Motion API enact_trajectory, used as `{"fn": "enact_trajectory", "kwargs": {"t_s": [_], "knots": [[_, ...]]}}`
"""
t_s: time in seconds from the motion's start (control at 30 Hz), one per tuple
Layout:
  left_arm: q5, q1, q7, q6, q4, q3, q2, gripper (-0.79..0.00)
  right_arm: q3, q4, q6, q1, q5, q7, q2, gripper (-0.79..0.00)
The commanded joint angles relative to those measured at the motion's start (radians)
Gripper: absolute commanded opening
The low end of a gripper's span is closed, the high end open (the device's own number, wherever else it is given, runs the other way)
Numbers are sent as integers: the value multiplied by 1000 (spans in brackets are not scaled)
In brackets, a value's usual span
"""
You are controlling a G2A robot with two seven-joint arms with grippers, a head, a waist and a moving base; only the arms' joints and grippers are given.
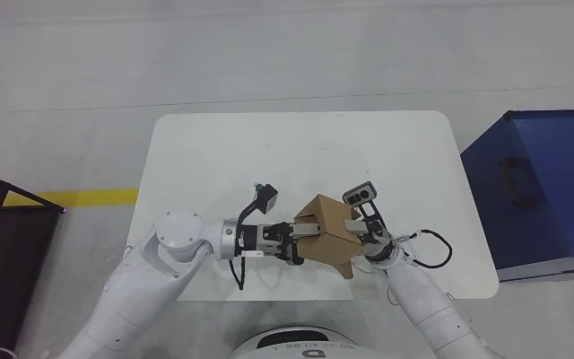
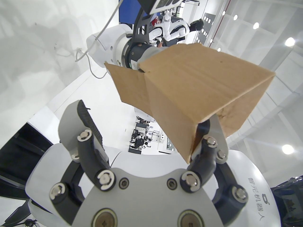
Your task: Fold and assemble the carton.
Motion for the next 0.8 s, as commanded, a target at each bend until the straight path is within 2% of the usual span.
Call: {"fn": "enact_trajectory", "kwargs": {"t_s": [0.0,0.17,0.5,0.77], "knots": [[-3,-4,-1,0,3,1,0,-6,2,0,0,0,1,0,0,-785],[-17,-2,-1,-5,8,-15,3,0,11,1,-3,-4,3,0,0,-785],[-23,69,-9,-12,-28,-127,28,0,22,0,2,-1,2,0,-1,-785],[18,66,0,-19,-44,-117,32,0,7,13,2,17,-9,0,-8,-785]]}}
